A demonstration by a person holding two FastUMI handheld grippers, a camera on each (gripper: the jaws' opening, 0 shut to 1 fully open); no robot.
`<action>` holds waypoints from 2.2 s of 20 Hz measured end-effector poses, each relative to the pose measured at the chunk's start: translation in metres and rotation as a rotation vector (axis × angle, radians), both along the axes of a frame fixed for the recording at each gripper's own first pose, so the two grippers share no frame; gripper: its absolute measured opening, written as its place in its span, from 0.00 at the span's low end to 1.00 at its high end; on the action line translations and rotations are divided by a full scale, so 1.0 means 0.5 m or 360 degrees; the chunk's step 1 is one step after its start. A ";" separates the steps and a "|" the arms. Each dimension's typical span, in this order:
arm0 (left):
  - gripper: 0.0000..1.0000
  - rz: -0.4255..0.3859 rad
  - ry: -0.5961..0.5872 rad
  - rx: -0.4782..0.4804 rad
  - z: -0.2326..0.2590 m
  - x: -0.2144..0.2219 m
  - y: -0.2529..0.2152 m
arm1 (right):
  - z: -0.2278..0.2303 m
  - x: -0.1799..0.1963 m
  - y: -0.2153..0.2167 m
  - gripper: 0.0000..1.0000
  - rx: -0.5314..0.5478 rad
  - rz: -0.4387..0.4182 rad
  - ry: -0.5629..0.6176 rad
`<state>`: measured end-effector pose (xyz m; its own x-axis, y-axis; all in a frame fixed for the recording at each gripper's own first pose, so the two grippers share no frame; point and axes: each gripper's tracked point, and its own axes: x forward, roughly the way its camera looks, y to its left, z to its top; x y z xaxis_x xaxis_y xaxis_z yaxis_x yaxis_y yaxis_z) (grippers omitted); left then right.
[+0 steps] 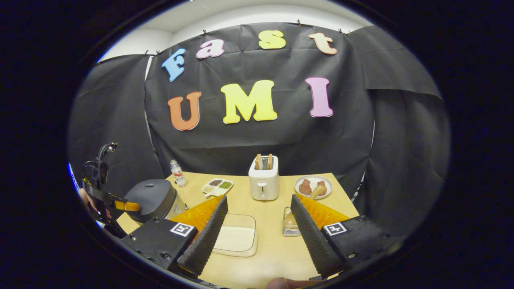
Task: Close the left gripper, press the button to open the rice cooker; take a wooden spoon from the chopstick holder with the right hand, scoop a spoonful of rice and pour it into the rice cooker, then put the wooden spoon back into the chopstick holder.
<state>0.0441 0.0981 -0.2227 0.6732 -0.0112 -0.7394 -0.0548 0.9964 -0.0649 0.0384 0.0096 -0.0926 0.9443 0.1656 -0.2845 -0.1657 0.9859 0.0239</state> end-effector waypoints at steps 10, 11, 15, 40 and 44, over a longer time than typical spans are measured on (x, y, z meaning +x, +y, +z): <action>1.00 0.0237 -0.0035 -0.0059 0.022 0.011 -0.011 | -0.011 0.074 0.017 0.99 0.0050 0.0104 -0.0003; 0.96 0.0270 -0.0043 -0.0108 0.031 0.011 -0.020 | -0.013 0.082 0.013 1.00 0.0055 0.0123 -0.0005; 0.95 0.0315 -0.0270 -0.0070 0.128 0.022 -0.052 | -0.020 0.104 0.005 1.00 0.0104 0.0186 0.0012; 0.95 -0.0352 -0.1371 -0.0061 0.505 -0.311 -0.328 | 0.193 -0.331 -0.016 0.99 -0.0033 -0.0108 -0.0381; 0.95 -0.0381 -0.1388 -0.0044 0.508 -0.329 -0.345 | 0.216 -0.349 -0.025 0.99 -0.0044 -0.0126 -0.0432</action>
<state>-0.1205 -0.0746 0.0311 0.9719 -0.2329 0.0352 0.2334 0.9723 -0.0104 -0.1359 -0.0027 0.0153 0.9962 0.0843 -0.0230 -0.0851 0.9957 -0.0377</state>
